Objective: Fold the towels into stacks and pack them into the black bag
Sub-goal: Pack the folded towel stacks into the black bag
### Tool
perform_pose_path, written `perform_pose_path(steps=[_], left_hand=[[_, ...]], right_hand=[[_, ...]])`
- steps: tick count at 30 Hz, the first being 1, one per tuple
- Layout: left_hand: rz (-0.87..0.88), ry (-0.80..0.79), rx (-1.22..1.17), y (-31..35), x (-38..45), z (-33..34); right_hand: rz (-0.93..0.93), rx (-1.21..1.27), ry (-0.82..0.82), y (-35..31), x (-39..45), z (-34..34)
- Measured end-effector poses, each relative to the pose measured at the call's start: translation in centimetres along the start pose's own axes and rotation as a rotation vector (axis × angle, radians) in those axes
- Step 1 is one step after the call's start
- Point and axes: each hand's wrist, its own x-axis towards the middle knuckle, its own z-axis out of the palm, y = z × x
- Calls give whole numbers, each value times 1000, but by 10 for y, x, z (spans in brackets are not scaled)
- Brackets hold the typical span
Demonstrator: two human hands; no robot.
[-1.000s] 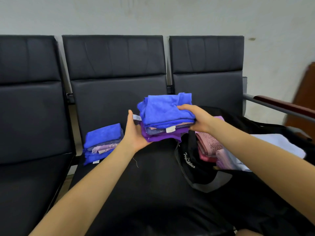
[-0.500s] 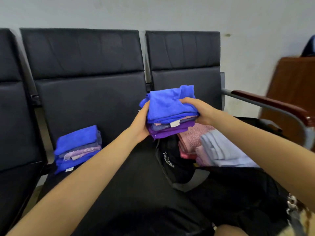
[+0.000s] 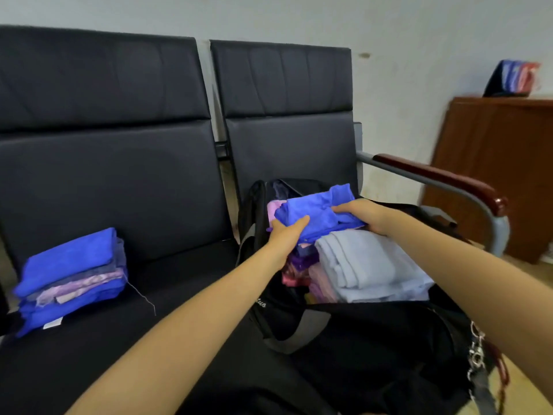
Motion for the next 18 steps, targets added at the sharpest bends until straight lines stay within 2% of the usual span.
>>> perform_pose_path(steps=[4,7,10,13,16,18], left_hand=[[44,25,141,-17,-3,5],[56,7,264,-16,-6,2],[48,-3,356,-5,-10,-7],[7,-47,304,19,-18,-32],[177,51,265,41,-34,-80],[310,123,380,53,-49,-121]], right_hand=[[46,-132,-39,6,-7,-10],[-6,-253,17,11,-8,-3],[-134,-445,289,14,-9,6],[-379,-610,596,3,-18,13],[-600,-461,683,-20,-33,38],[-677,-307,625,-39,-43,71]])
